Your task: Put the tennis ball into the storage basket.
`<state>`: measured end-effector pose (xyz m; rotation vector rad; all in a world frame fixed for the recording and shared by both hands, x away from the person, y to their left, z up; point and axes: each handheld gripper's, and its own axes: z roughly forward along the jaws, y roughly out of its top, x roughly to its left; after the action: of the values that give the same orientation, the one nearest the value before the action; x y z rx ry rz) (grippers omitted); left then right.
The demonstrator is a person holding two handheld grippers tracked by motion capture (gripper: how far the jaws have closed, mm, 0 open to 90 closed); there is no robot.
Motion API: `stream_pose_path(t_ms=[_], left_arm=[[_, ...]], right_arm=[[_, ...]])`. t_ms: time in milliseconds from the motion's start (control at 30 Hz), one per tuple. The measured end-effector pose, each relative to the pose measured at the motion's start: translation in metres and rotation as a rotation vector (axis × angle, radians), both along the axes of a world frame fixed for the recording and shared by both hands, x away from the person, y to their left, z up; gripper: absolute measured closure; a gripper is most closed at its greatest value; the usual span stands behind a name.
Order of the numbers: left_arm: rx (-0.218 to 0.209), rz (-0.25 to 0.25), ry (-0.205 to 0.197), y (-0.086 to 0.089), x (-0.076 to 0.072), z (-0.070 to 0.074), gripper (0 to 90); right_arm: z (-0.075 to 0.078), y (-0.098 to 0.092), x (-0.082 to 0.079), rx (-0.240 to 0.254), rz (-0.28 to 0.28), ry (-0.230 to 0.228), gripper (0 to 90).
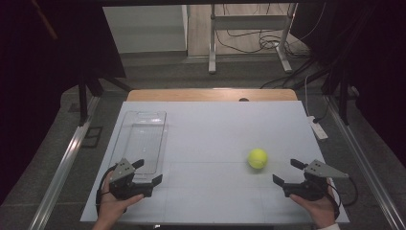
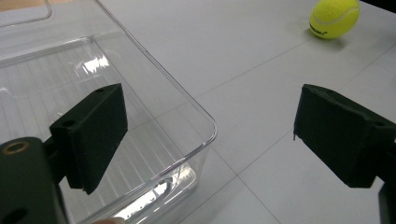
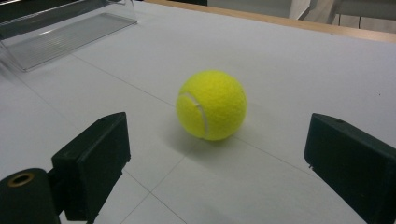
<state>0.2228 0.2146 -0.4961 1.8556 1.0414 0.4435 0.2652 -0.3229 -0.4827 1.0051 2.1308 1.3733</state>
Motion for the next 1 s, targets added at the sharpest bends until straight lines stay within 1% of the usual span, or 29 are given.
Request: stream_pose_path(t_ms=[467,867,1000], left_arm=[[-0.001,-0.002,0.008,-0.0006,0.0002,-0.0010,10.4],[-0.003,-0.003,0.010,-0.0013,-0.0005,0.0000,9.8],[-0.005,0.001,0.019,-0.0010,0.0013,-0.0006,9.7]], right_arm=[[-0.0025,0.0000,0.0013,-0.008,0.001,0.004,8.0],[-0.0034,-0.0016,0.0026,-0.003,-0.005,0.009,8.1],[-0.0043,-0.0015,0.0037,-0.003,-0.005,0.012,8.0]])
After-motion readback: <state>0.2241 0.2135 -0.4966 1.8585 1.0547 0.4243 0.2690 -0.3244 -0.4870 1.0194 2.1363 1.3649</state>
